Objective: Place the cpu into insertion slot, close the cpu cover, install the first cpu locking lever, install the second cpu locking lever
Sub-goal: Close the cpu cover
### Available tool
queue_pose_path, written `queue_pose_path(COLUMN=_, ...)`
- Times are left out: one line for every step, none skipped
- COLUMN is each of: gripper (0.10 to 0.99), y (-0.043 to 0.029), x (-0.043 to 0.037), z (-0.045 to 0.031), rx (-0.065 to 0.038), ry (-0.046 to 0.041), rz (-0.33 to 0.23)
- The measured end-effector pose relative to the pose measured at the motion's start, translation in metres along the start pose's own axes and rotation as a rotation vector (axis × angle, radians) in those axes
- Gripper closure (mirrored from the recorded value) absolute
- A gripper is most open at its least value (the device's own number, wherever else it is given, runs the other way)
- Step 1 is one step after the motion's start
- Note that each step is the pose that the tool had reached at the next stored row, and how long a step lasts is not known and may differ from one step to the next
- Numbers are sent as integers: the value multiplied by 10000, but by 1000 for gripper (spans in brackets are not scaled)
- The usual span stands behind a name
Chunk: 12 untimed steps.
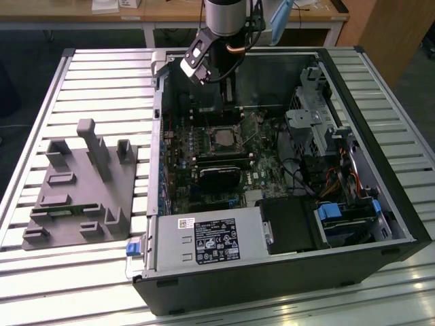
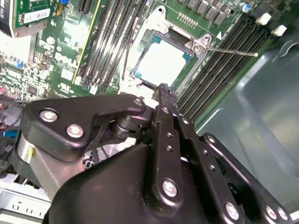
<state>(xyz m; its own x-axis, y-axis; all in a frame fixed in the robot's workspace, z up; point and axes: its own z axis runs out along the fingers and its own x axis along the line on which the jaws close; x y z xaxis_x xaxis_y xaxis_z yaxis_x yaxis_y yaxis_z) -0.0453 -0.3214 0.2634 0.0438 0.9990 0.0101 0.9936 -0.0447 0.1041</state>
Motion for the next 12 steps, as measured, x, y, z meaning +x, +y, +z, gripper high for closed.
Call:
queue_pose_path(gripper=980, y=0, x=0, z=0, rx=-2, ry=3, rz=0)
queue_pose_path(gripper=980, y=0, x=0, z=-1, rx=-2, ry=3, rz=1)
queue_pose_path(gripper=980, y=0, x=0, z=-3, rx=0, ry=1, rz=0)
queue_pose_path(gripper=980, y=16, x=1, z=-2, rx=43, ry=-4, rz=0)
queue_pose_path(gripper=980, y=30, x=1, z=-1, rx=91, ry=-8, rz=2)
queue_pose_path(gripper=980, y=45, x=2, z=1, rx=140, ry=-13, rz=5)
queue_pose_path(gripper=980, y=58, x=2, z=3, rx=193, ry=-19, rz=8)
queue_pose_path(gripper=980, y=72, x=3, z=5, rx=247, ry=-26, rz=9)
queue_pose_path(gripper=980, y=86, x=4, z=7, rx=301, ry=-35, rz=11)
queue_pose_path(gripper=980, y=96, x=4, z=7, rx=320, ry=-40, rz=14)
queue_pose_path(gripper=980, y=97, x=4, z=7, rx=320, ry=-40, rz=17)
queue_pose_path(gripper=980, y=97, x=4, z=7, rx=321, ry=-42, rz=18)
